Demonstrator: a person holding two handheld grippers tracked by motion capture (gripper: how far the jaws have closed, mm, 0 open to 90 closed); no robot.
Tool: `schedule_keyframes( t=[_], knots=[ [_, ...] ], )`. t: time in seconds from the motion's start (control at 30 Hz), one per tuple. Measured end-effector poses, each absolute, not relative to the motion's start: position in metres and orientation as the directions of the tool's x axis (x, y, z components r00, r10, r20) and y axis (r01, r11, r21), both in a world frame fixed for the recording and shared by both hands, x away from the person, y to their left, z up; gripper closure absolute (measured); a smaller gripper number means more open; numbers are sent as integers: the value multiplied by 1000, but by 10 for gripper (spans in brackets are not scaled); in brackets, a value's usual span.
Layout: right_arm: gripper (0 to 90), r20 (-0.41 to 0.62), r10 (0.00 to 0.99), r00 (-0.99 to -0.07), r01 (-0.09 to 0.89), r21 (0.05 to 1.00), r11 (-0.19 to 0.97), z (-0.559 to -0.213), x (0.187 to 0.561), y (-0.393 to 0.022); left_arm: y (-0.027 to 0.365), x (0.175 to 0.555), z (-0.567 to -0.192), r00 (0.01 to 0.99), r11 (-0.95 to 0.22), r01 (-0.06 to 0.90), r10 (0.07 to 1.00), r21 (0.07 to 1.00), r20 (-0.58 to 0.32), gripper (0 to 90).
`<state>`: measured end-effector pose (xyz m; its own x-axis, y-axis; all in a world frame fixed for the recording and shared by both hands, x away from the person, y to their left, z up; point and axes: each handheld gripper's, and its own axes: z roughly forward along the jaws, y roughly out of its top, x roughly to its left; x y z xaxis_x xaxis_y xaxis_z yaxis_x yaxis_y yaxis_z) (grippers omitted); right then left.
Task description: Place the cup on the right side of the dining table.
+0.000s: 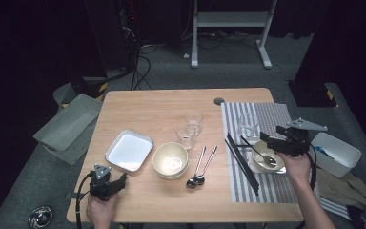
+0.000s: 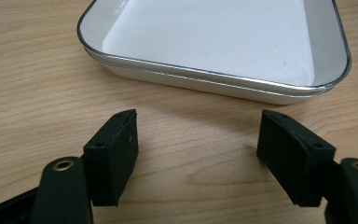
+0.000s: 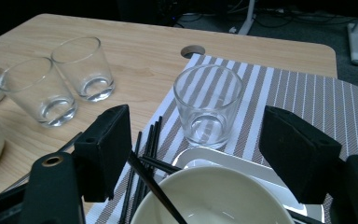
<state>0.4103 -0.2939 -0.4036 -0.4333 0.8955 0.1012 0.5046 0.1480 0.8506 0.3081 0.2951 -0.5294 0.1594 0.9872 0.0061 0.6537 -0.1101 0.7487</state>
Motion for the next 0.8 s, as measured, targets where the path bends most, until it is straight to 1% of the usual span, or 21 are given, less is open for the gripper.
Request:
schedule_keyframes(
  t=[0.8],
  knots=[
    [267,151,877,-456,484,869,102,-412,378,-294,295,308,-529,159,-110,654,987,748,6,294]
  ],
)
